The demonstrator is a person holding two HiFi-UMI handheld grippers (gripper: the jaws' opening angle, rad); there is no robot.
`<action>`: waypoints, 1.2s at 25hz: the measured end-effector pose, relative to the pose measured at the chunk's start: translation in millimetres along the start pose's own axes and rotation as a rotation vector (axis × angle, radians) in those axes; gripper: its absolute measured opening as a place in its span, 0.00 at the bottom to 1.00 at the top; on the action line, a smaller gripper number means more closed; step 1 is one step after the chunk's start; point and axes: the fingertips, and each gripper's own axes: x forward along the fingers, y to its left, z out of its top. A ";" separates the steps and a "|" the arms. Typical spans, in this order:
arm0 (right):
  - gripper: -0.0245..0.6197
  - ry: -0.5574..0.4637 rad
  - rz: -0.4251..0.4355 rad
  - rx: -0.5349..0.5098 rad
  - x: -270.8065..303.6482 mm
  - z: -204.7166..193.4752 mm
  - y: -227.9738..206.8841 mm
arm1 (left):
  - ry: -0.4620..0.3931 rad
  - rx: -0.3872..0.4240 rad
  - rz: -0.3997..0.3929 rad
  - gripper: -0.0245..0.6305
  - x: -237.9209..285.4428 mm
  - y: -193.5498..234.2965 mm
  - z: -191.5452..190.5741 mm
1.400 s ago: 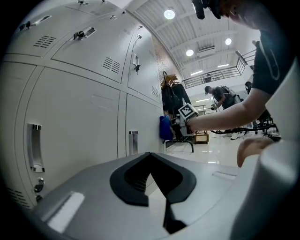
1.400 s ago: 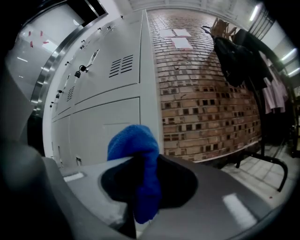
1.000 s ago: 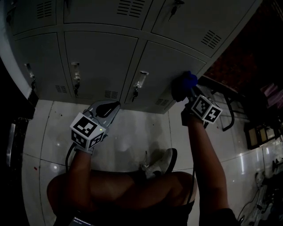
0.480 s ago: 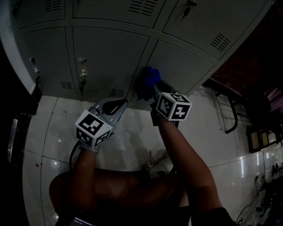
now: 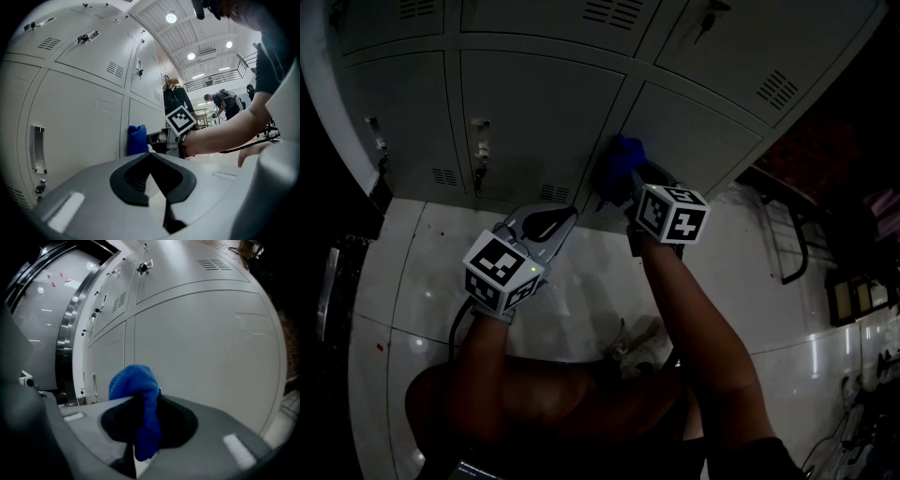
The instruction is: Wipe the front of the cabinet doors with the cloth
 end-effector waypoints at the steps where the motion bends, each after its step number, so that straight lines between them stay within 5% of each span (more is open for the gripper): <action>1: 0.16 -0.003 -0.015 0.009 -4.1 0.3 -9.0 | 0.002 0.002 -0.001 0.04 0.3 -0.4 -0.7; 19: 0.16 -0.028 -0.353 0.081 -116.4 -8.0 -210.0 | 0.045 0.020 -0.013 0.04 6.2 -6.2 -12.0; 25: 0.16 -0.044 -0.360 0.157 -122.9 -16.1 -208.2 | 0.046 0.020 -0.009 0.04 6.5 -4.7 -11.8; 30: 0.16 -0.048 -0.245 0.099 -101.8 -27.1 -147.4 | 0.040 0.016 -0.005 0.04 5.4 -3.7 -10.5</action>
